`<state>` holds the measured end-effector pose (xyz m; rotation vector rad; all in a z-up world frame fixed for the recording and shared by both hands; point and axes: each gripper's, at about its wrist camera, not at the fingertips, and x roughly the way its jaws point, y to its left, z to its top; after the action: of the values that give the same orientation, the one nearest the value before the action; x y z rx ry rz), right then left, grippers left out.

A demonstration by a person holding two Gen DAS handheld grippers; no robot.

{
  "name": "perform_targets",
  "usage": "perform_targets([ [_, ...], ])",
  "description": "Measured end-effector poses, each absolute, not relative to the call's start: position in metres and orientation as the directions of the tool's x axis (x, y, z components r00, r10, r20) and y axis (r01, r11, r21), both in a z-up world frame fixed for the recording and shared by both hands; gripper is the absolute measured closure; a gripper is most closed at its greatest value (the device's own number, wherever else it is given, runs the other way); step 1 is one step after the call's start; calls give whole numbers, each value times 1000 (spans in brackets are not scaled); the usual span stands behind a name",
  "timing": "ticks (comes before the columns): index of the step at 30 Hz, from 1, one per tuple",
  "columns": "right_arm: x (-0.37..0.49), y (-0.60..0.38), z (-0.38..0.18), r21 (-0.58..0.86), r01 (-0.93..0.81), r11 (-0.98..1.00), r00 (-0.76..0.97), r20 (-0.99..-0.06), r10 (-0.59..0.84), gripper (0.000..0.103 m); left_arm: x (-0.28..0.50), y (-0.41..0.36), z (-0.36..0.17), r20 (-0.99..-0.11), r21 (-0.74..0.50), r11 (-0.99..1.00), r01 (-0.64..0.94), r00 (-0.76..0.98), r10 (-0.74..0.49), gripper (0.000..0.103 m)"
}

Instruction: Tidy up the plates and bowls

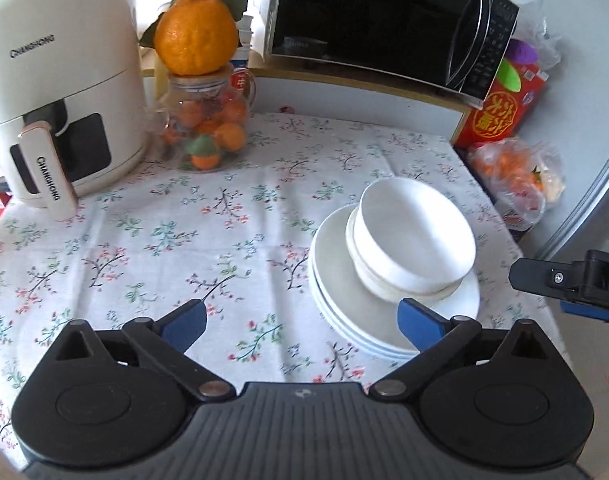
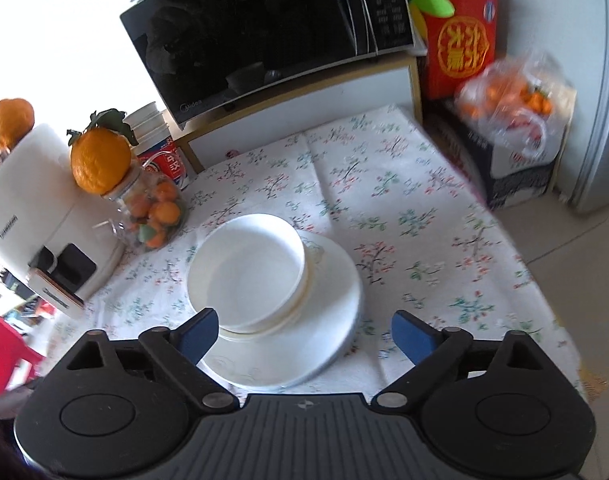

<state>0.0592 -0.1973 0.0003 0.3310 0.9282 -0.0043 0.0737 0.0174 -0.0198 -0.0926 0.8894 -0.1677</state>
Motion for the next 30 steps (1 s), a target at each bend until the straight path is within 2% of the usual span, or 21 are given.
perform_targets([
  [4, 42, -188, -12, 225, 126, 966, 636, -766, 96, 9, 65, 12, -26, -767, -102, 989, 105, 625, -145, 0],
  [11, 38, -181, -23, 132, 96, 987, 622, -782, 44, 6, 57, 3, -28, -758, -3, 992, 126, 647, -84, 0],
  [22, 39, -178, -30, 136, 117, 984, 595, -802, 40, 6, 63, 2, -36, -801, -31, 993, 118, 591, -95, 0],
  [30, 39, -175, -31, 136, 95, 986, 588, -807, 55, 5, 60, 3, -34, -796, -8, 994, 110, 601, -73, 0],
])
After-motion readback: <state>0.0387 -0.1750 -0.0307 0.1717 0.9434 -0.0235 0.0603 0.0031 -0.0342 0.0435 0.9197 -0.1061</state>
